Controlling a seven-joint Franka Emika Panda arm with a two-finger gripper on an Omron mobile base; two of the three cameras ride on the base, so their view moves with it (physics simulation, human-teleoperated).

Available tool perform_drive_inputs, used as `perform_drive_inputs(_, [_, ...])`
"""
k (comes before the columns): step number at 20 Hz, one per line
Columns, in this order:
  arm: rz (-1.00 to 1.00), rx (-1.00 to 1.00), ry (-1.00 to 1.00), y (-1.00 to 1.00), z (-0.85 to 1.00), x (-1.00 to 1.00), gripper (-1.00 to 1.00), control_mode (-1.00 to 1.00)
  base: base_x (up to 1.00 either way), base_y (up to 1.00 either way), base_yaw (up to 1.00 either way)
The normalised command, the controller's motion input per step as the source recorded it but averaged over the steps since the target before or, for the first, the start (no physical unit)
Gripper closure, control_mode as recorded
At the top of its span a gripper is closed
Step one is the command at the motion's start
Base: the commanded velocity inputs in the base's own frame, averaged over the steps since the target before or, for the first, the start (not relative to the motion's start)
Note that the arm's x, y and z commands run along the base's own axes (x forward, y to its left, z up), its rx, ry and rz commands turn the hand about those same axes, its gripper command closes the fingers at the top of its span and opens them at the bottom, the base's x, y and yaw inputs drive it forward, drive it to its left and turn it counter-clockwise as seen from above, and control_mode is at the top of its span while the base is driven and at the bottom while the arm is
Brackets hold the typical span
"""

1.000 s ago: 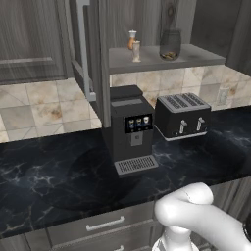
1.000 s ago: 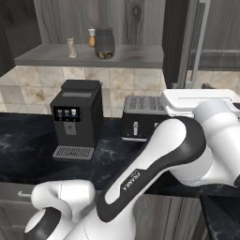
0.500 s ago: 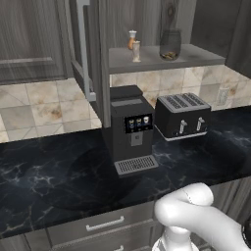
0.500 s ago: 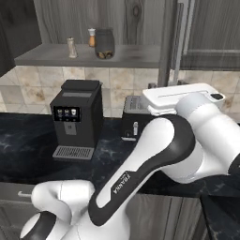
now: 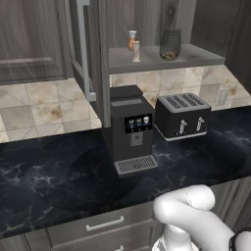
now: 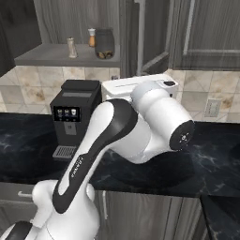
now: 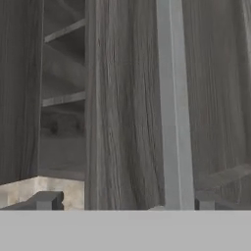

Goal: Pick the jar and candle from the dining table and place them in the open cabinet. Close the cabinet after placing the objects.

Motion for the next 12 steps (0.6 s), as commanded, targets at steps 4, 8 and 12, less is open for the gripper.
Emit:
perform_drive_inputs(4, [0.01, -0.10, 0.00, 0.99, 0.00, 0.39, -1.00, -1.00, 0.00, 0.00, 0.00])
perform_drive_inputs(8, [0.12, -0.11, 0.10, 0.85, 0.00, 0.79, -1.00, -1.00, 0.00, 0.00, 0.00])
perform_drive_inputs(12, [0.18, -0.06, 0.19, 0.75, 0.01, 0.92, -1.00, -1.00, 0.00, 0.00, 0.00])
